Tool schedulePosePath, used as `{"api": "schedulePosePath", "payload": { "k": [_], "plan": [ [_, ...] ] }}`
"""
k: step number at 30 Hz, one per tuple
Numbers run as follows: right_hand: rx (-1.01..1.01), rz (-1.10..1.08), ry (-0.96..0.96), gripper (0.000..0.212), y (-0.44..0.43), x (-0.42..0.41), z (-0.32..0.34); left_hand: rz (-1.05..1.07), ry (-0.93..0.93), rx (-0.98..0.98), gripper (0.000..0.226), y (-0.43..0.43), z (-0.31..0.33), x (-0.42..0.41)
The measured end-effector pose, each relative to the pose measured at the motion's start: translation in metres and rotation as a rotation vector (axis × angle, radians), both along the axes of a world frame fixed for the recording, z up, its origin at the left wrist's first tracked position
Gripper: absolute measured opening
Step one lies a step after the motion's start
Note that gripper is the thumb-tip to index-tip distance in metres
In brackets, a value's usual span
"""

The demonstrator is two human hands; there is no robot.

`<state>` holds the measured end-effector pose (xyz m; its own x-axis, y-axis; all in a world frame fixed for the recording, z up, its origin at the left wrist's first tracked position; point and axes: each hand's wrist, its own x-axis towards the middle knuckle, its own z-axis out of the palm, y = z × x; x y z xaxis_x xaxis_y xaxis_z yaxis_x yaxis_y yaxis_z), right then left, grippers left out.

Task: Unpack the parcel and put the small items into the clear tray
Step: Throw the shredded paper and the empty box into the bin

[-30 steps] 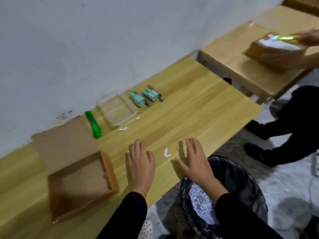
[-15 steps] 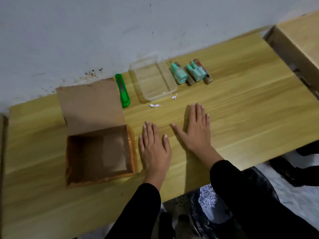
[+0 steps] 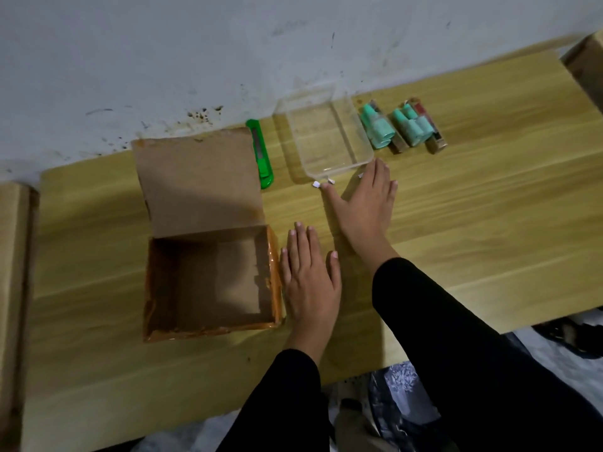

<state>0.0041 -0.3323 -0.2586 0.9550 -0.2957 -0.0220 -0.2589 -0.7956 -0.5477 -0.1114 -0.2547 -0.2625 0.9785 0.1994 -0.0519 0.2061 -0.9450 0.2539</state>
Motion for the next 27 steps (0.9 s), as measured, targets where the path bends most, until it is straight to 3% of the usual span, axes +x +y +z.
{"api": "schedulePosePath", "payload": {
  "k": [11,21,27],
  "plan": [
    [0.162,0.04,-0.231,0.035,-0.003,-0.008,-0.005,-0.004,-0.017,-0.035,0.062,-0.001,-0.001,-0.001],
    [0.034,0.46,-0.252,0.033,-0.015,-0.03,-0.006,-0.001,-0.041,-0.056,0.062,-0.001,0.0,-0.002],
    [-0.008,0.44,-0.211,0.041,-0.019,-0.02,0.0,-0.015,-0.021,-0.065,0.063,0.0,0.001,-0.003]
  ]
}}
